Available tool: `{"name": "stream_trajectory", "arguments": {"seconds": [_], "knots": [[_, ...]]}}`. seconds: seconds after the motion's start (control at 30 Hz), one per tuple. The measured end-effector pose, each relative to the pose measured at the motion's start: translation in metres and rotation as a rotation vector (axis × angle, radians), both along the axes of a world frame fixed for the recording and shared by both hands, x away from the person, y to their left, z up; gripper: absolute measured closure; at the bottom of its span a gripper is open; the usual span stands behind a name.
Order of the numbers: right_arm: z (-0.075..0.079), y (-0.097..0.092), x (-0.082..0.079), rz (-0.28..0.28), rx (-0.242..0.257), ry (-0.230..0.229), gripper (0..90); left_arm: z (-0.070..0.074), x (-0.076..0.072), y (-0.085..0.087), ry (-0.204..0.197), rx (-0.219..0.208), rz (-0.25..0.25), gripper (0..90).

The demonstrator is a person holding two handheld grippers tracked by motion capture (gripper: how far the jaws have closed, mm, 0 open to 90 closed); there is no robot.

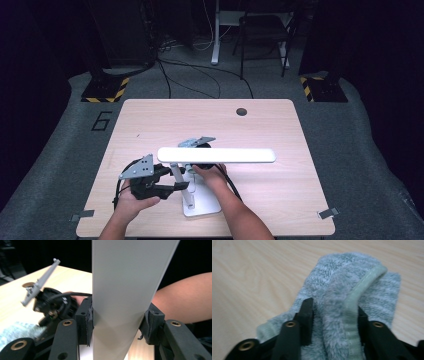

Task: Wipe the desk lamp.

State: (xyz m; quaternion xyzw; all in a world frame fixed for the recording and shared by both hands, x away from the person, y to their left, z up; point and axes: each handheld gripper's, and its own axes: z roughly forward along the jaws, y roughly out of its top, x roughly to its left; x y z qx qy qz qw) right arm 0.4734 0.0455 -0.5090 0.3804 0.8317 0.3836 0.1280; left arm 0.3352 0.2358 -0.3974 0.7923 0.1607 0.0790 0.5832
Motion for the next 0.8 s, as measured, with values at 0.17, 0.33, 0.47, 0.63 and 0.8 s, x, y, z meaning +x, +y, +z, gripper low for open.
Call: {"name": "stream_trajectory", "arguments": {"seconds": [0.17, 0.33, 0.47, 0.63, 0.8], "knots": [[0.001, 0.007, -0.006, 0.045, -0.061, -0.015, 76.2, 0.002, -0.005, -0.005, -0.006, 0.018, 0.049, 52.9], [0.001, 0.002, -0.002, 0.081, -0.064, -0.005, 78.4, 0.002, -0.006, -0.008, -0.01, 0.014, 0.085, 53.0], [0.003, -0.001, -0.002, 0.104, -0.088, -0.001, 79.3, 0.002, -0.007, -0.008, -0.012, 0.018, 0.1, 53.2], [0.004, -0.011, 0.0, 0.116, -0.102, 0.003, 79.4, 0.003, -0.009, -0.009, -0.018, 0.042, 0.111, 53.3], [0.005, -0.023, 0.001, 0.108, -0.12, 0.001, 79.4, 0.002, -0.011, -0.009, -0.015, 0.031, 0.125, 53.5]]}}
